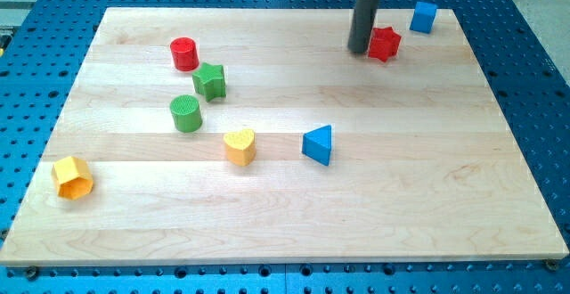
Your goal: Place the all blocks in a diagonal line except red circle and the hexagon
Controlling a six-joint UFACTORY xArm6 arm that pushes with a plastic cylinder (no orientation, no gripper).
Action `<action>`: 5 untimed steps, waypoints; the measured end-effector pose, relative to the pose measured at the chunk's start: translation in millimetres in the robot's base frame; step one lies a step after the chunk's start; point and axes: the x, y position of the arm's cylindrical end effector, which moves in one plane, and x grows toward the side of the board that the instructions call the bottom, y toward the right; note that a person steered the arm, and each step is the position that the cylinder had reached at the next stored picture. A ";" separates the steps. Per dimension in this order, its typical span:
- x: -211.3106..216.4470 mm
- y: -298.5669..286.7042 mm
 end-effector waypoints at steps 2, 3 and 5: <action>87.5 -136.0; 100.8 -232.7; 67.2 -293.7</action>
